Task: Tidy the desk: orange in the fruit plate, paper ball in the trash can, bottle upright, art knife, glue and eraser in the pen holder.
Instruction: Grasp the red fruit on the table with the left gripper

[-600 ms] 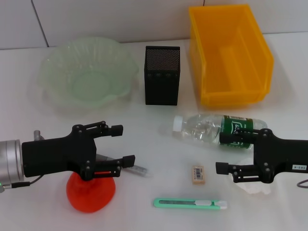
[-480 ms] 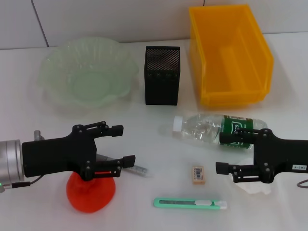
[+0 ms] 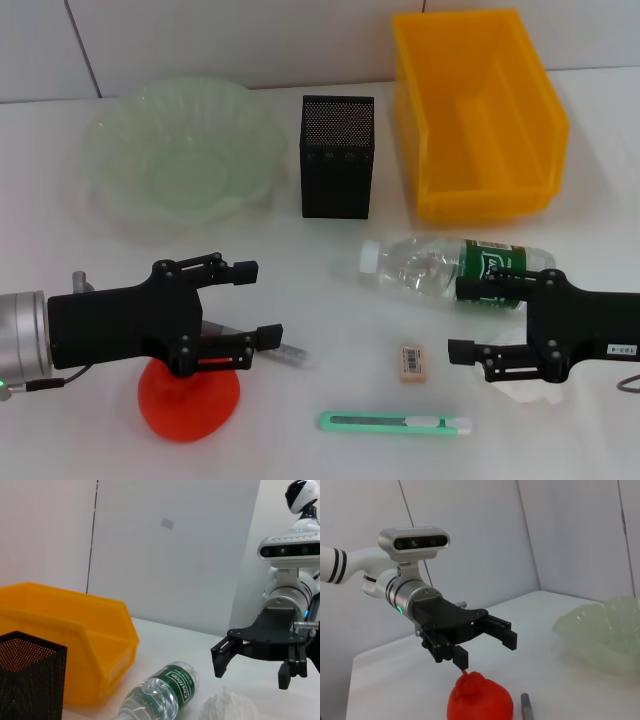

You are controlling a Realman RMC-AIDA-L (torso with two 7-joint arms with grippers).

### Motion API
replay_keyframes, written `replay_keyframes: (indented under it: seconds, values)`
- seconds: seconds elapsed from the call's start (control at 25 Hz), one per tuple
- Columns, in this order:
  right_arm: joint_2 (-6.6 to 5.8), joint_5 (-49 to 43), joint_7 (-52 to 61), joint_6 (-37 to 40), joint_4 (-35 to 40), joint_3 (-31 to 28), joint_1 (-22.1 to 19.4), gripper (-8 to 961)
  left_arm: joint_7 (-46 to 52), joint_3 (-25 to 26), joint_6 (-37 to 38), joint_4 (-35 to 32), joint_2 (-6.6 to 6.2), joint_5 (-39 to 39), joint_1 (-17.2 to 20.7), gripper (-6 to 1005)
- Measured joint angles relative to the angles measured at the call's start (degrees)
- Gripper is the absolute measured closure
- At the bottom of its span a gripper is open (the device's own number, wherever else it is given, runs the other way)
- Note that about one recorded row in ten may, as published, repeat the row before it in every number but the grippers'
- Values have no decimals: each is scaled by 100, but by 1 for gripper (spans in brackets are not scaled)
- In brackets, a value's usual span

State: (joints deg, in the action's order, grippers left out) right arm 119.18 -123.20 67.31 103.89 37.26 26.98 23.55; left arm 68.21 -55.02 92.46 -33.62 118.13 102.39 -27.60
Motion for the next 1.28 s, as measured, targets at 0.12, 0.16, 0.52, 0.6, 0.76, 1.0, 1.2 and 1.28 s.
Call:
replay_keyframes:
  seconds: [0.12,0.16,0.52,0.6,0.76,1.0,1.2,1.28]
  values:
    - [0,-2,0,0,0,0,-6,130,0,0,0,0,0,0,0,187]
    - [0,0,0,0,0,0,-11,130,-47,0,-2,4,0,0,5,187]
    - [0,18,3,1,8,0,-52,130,-531,206,42,-204,-207,119,825,186]
    - [0,19,7,15,14,0,-39,130,-701,204,3,-168,-198,135,932,186]
    - [0,21,6,27,16,0,-14,131,-731,189,-45,-121,-174,164,1005,186]
    - [0,20,6,25,27,0,-13,131,-782,140,-337,-23,-68,358,984,202]
    - [0,22,17,51,40,0,-26,131,-963,136,-476,-7,-18,544,936,233]
    - [0,24,29,59,44,0,-26,131,-956,133,-477,-7,-19,601,903,268]
